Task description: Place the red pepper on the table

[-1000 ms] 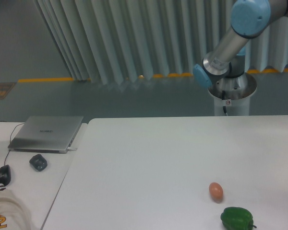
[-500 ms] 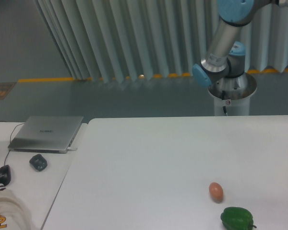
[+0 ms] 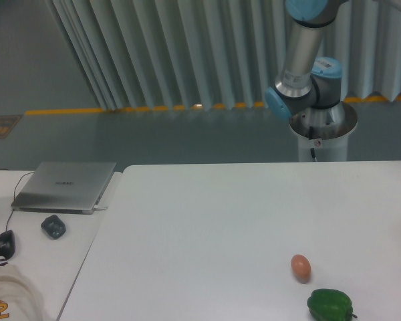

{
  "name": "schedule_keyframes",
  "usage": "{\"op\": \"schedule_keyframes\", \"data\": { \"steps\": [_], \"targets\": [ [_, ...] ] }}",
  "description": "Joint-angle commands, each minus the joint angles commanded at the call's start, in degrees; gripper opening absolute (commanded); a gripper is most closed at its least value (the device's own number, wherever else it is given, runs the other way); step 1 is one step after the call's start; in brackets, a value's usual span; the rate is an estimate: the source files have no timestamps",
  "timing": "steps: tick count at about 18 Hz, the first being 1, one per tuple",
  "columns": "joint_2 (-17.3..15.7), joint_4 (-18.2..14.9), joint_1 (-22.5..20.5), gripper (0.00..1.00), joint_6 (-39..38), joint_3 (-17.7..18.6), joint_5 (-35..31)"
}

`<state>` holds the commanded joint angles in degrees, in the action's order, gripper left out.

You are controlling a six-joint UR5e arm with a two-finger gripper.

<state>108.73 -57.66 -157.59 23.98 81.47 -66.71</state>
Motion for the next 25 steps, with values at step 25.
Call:
{"op": "schedule_keyframes", "data": {
  "steps": [25],
  "targets": [
    [-3.17, -11.77, 15.73, 0.57, 30.33, 6.68, -18.28]
  ]
}}
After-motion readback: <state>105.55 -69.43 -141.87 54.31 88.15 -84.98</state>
